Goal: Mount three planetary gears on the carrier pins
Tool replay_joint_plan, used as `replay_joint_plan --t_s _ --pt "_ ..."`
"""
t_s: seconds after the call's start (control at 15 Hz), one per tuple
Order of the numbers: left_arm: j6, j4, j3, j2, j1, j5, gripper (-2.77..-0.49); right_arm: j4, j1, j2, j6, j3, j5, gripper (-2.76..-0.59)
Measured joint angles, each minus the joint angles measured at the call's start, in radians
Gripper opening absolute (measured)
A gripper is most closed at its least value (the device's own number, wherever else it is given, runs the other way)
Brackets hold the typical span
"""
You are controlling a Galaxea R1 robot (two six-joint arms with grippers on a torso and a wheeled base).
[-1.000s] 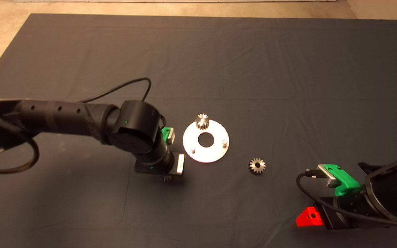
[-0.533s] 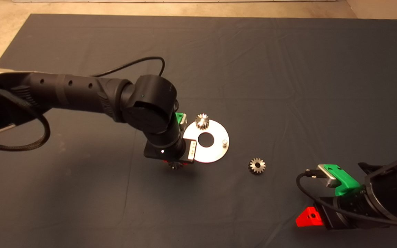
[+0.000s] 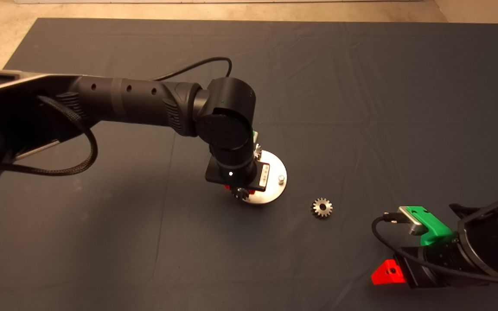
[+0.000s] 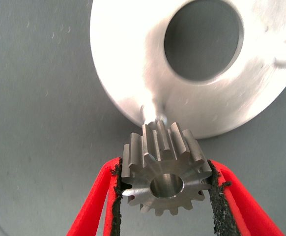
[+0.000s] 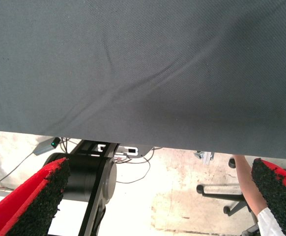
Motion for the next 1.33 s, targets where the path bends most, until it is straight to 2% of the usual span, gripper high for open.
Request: replay_joint_plan --t_s 0.2,0.33,0.67,1.07,1.33 --pt "0.014 -0.001 -0.037 0.034 0.0 -0.002 -2.28 0.0 0.0 0.0 0.0 0.0 0.0 -0.6" --pt "0.022 -0.001 -0.057 0.04 0.0 -0.004 -2.28 0.0 0.0 0.0 0.0 0.0 0.0 -0.6" --pt "0.025 0.0 -0.079 0.037 0.0 -0.002 -2.28 0.0 0.0 0.0 0.0 0.0 0.0 -0.6" --pt "0.034 0.0 -0.079 -0.003 0.0 -0.001 -2.29 0.0 0.0 0.0 0.0 0.0 0.0 -0.6" --pt "0.04 0.0 -0.079 -0.007 0.0 -0.002 -2.29 0.0 0.0 0.0 0.0 0.0 0.0 -0.6"
